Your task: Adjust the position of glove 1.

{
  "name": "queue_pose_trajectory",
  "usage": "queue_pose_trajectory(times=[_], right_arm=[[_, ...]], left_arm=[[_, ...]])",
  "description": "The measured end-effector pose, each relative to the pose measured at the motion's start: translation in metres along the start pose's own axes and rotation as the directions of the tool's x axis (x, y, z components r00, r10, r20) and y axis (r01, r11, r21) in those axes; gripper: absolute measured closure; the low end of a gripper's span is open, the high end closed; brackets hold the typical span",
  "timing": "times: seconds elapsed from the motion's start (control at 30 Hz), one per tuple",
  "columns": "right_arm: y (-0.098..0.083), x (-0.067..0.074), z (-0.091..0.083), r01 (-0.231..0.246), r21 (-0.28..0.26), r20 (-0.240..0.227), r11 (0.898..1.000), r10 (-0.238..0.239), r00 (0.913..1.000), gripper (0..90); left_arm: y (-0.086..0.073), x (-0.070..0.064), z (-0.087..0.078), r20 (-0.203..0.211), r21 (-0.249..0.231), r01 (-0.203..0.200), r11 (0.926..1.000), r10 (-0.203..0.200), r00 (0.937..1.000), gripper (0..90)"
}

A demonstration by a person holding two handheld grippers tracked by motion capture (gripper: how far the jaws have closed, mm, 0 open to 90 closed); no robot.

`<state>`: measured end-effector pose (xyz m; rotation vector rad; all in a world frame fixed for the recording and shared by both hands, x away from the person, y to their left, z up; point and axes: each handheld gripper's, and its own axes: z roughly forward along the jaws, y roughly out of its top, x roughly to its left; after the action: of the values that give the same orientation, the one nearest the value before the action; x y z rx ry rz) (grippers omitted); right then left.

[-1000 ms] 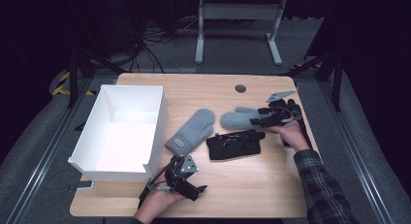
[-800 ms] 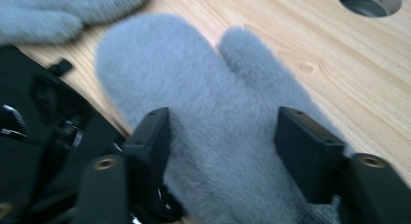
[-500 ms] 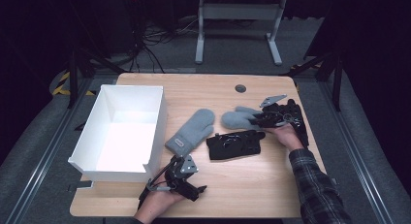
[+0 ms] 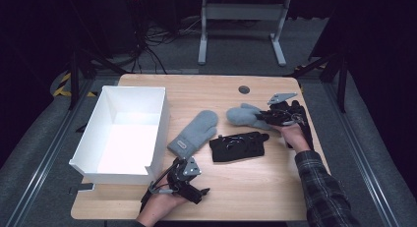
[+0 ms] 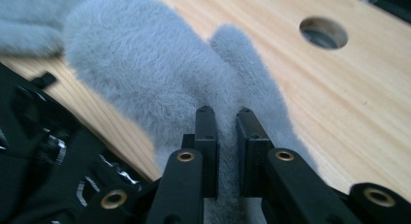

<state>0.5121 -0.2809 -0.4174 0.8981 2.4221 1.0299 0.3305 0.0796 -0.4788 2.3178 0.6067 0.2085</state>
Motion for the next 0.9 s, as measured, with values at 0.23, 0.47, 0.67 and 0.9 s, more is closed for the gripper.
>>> queue_pose_trajectory(times=[0.23, 0.47, 0.67, 0.9], right_arm=[[0.009, 0.006, -0.028, -0.021, -0.023, 0.011, 1.000, 0.021, 0.9997, 82.7], [0.008, 0.022, -0.054, -0.014, -0.023, 0.005, 1.000, 0.014, 0.9999, 82.6], [-0.004, 0.038, -0.074, -0.017, -0.034, -0.021, 0.999, 0.016, 0.9996, 82.5], [-0.021, 0.059, -0.089, -0.011, -0.034, -0.029, 0.999, 0.010, 0.9995, 82.5]], left_arm=[[0.000, 0.000, 0.000, 0.000, 0.000, 0.000, 1.0000, 0.000, 1.0000, 0.3], [0.000, 0.000, 0.000, -0.001, 0.000, 0.002, 1.0000, -0.002, 1.0000, 0.3], [0.000, 0.000, 0.000, -0.002, 0.002, 0.002, 1.0000, -0.002, 1.0000, 0.3], [0.000, 0.000, 0.000, -0.002, 0.002, 0.003, 1.0000, -0.003, 1.0000, 0.3]])
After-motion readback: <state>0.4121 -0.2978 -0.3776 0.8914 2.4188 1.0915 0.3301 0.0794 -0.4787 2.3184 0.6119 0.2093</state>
